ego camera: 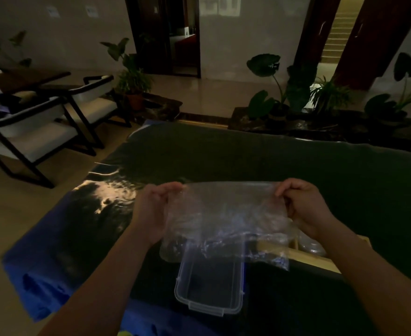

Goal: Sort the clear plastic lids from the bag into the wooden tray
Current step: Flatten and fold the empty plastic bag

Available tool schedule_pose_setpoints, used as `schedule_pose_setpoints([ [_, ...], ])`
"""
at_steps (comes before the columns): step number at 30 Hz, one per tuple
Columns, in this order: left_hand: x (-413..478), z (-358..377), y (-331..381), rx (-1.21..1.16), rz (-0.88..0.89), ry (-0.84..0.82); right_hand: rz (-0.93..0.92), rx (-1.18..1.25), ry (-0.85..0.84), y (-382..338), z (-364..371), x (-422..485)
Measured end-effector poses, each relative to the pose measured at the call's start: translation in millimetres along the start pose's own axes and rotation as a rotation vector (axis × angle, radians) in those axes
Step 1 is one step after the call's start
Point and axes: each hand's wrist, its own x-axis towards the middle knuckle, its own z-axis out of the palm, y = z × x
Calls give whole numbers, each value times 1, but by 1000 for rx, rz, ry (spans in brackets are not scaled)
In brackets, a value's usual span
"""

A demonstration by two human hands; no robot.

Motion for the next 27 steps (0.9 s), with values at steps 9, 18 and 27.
schedule_pose_setpoints([
  [9,-9,16,3,88,100,-220,40,264,-65,-4,-10,-5],
  [18,-11,14,-3,107,-124,-195,26,80,29,10,-14,-19],
  [27,-15,11,-20,217,-37,-88,-58,-50,-109,1,-12,-31],
])
